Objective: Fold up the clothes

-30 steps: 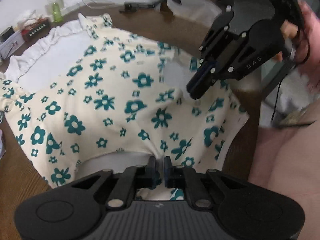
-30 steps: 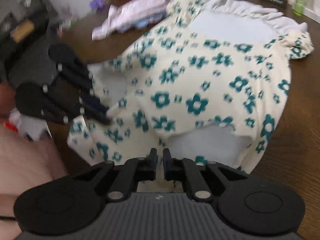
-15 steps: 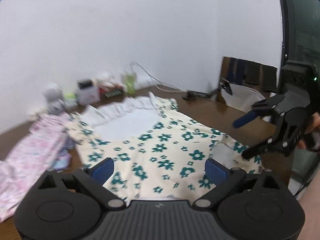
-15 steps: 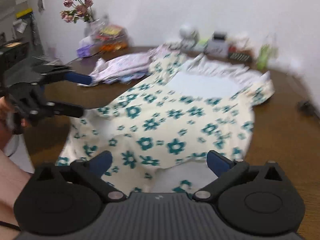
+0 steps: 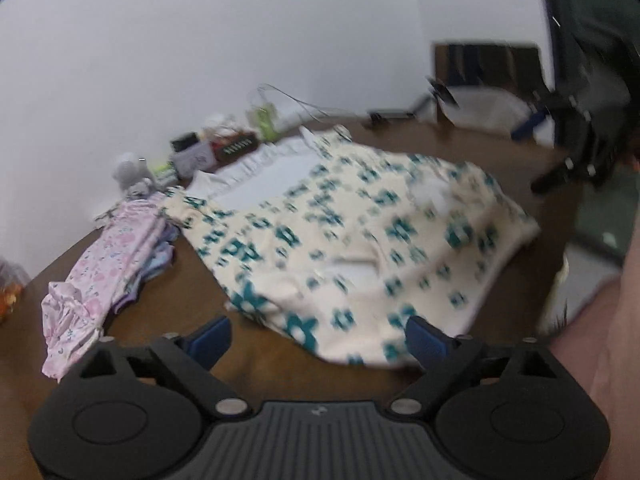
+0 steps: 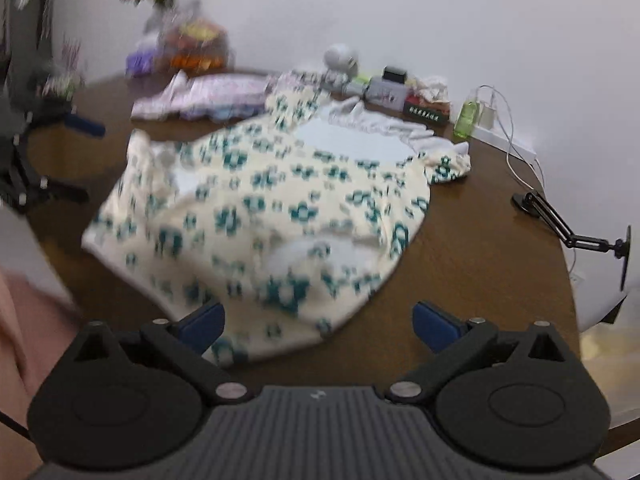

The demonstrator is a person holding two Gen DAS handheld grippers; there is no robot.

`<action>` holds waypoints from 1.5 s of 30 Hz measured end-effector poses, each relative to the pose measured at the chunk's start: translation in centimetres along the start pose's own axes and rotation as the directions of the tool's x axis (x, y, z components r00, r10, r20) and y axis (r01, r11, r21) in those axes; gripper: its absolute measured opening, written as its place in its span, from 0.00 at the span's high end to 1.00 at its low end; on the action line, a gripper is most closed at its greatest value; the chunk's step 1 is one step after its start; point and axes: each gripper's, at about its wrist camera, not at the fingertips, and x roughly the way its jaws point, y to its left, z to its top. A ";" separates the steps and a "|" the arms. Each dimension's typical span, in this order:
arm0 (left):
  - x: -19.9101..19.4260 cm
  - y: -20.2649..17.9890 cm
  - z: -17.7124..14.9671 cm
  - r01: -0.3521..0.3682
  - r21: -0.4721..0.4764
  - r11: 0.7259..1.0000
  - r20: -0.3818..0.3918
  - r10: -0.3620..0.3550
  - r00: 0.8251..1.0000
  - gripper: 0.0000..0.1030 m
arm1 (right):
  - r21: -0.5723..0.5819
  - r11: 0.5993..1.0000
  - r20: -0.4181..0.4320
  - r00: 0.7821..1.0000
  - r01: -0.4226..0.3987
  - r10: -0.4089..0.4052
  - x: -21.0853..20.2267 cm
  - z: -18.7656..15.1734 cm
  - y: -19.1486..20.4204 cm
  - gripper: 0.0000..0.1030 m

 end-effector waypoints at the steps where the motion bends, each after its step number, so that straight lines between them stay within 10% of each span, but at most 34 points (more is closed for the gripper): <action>1: -0.1 -0.5 -0.1 0.014 0.025 1.000 -0.006 -0.014 1.000 0.31 | -0.026 1.000 -0.010 1.000 -0.009 0.009 -0.1 -0.3 0.3 0.14; 4: 0.0 -1.9 -0.3 0.064 0.084 0.994 -0.034 -0.061 0.998 0.61 | -0.094 0.995 -0.038 0.998 -0.044 0.041 -0.1 -0.9 1.4 0.36; 7: 0.3 -3.3 -0.4 0.101 0.123 0.987 -0.061 -0.094 0.994 0.67 | -0.127 0.987 -0.046 0.995 -0.097 0.092 0.4 -1.1 2.4 0.41; 26: 1.6 -5.7 0.0 0.123 0.294 0.948 -0.091 -0.101 0.991 0.68 | -0.347 0.928 -0.023 0.991 -0.132 0.133 1.8 -1.0 5.3 0.64; 29: 2.0 -5.7 0.0 0.140 0.303 0.943 -0.100 -0.114 0.988 0.93 | -0.325 0.933 -0.036 0.987 -0.157 0.153 2.0 -0.9 5.0 0.78; 45: -1.7 -3.6 2.3 0.225 0.112 0.968 -0.142 -0.209 0.968 0.96 | -0.008 0.960 -0.099 0.955 -0.280 0.278 -0.7 2.0 1.6 0.93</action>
